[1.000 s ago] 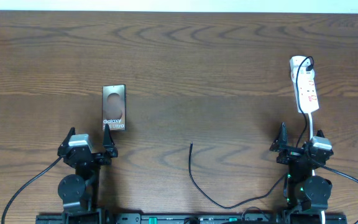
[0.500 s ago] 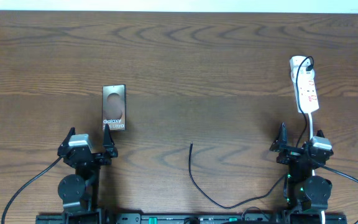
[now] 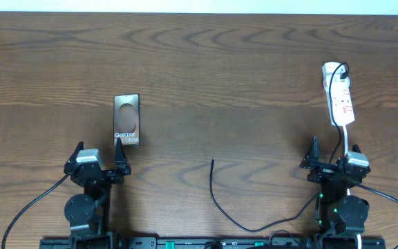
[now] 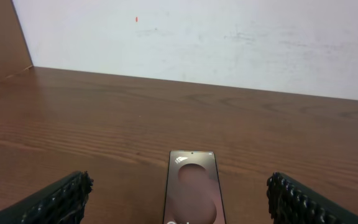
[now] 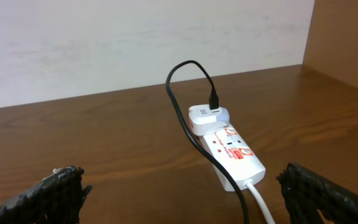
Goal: Plug charger to phone and switch on socket
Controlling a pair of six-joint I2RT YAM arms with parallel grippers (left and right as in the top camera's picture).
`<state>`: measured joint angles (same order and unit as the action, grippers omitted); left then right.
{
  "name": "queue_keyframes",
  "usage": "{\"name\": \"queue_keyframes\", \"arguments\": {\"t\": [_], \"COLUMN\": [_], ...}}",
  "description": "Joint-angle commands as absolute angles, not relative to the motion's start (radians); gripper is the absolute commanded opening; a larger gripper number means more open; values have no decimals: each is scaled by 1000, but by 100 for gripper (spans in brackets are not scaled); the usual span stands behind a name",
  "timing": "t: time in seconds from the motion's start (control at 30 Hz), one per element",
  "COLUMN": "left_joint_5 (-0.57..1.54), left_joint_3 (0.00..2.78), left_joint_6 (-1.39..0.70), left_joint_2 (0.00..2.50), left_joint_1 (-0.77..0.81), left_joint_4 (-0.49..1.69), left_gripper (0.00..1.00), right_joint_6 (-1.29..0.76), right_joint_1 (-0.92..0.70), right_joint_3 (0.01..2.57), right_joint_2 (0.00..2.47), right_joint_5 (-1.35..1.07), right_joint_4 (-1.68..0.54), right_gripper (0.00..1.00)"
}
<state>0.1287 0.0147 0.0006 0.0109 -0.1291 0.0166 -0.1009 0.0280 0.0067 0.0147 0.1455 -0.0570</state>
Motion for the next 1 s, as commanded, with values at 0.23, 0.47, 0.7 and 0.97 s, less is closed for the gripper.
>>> {"name": "queue_keyframes", "arguments": {"t": [0.23,0.47,0.7,0.97], "left_joint_5": [154,176,176,176], "left_joint_3": [4,12,138,421], "left_joint_6": [2,-1,-4,-4], "left_joint_2": [4,4,80,397], "left_joint_1": [-133,-133,-133,-133], "left_joint_4": [59,52,128,206], "left_gripper": [91,91,91,91], "right_joint_6": [-88,-88,-88,-88], "right_joint_1": [33,33,33,33], "right_joint_3": [6,6,6,6], "right_joint_2": [6,6,6,6], "right_joint_5": [139,139,139,139], "right_joint_4": [-63,-63,-63,-63], "right_gripper": [99,99,99,99]}}
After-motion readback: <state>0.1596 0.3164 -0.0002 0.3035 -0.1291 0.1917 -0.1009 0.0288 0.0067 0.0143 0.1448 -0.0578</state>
